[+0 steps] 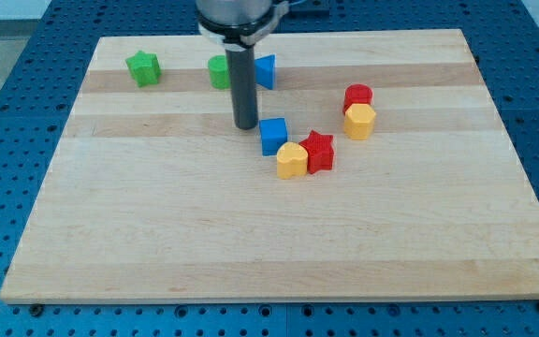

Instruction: Slightly move the blue triangle to up

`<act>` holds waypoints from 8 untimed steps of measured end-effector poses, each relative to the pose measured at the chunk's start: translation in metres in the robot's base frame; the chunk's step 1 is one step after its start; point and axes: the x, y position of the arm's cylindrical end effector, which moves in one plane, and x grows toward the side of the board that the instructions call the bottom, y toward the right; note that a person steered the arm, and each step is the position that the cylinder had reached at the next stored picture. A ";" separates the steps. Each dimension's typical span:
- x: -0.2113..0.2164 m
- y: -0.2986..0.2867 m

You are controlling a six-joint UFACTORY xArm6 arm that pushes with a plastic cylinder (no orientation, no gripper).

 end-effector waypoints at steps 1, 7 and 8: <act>-0.046 0.002; -0.077 0.030; -0.078 0.039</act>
